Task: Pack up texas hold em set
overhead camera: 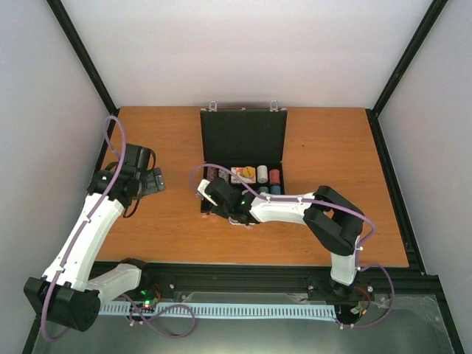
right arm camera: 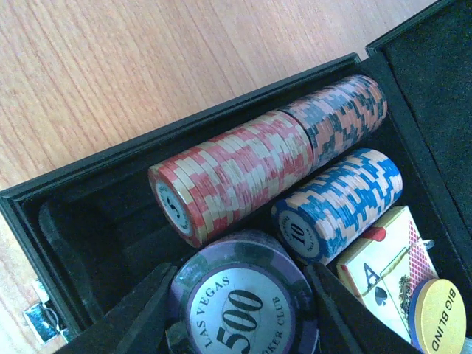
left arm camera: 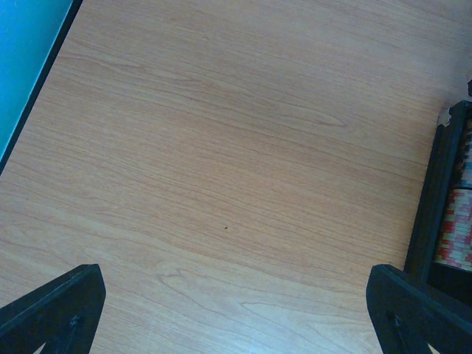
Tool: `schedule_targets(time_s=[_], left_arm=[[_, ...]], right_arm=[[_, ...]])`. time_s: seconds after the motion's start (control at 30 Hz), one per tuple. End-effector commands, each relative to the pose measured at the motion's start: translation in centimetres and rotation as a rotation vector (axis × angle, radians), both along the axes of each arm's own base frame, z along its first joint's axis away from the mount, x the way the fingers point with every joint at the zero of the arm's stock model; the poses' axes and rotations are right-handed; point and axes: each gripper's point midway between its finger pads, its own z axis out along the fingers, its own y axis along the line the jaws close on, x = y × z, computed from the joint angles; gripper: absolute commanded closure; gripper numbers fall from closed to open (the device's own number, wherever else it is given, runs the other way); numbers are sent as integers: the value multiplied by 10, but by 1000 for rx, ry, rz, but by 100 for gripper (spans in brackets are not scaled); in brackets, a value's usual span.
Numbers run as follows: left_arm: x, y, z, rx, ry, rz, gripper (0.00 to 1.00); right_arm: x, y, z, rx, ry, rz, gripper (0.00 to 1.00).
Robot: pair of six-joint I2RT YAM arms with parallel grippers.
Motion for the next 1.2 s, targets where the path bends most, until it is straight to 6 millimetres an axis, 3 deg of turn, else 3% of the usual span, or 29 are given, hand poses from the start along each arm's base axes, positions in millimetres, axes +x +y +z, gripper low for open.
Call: schedule_targets(time_s=[0.0,0.07,0.1,0.27,0.37,0.5,0.6,0.73,0.9,1.17], left_arm=[[4,-1,1,-14,-14,10,0],[4,-1,0,-15,-12,9,0],[3,-1,0,-15,-12,10,0],[1,1,-1,-10,-13,14,0],[1,0,-1,-16,-14,13,0],[2,-3,-1,-30,-15,10,0],[2,-3,0,-32,-18,7,0],[2,-3,2,-30,-22,5,0],[1,-4,1,-35,-22,-2,0],[0,-2,2,-24,-23,2,0]], right_arm=[[6,-12,-8,-11,-31,-60,97],[-1,-14,-7,-2,3,-64,87],[-6,-15,-6,4,34,-61,77],[-39,-12,6,61,217,-14,45],[-59,-8,19,98,316,29,38],[-77,-5,28,106,413,77,16],[-76,-7,40,136,404,55,12],[-44,-23,57,155,296,-111,0],[-10,-46,43,96,258,-295,0],[-13,-45,31,97,315,-280,0]])
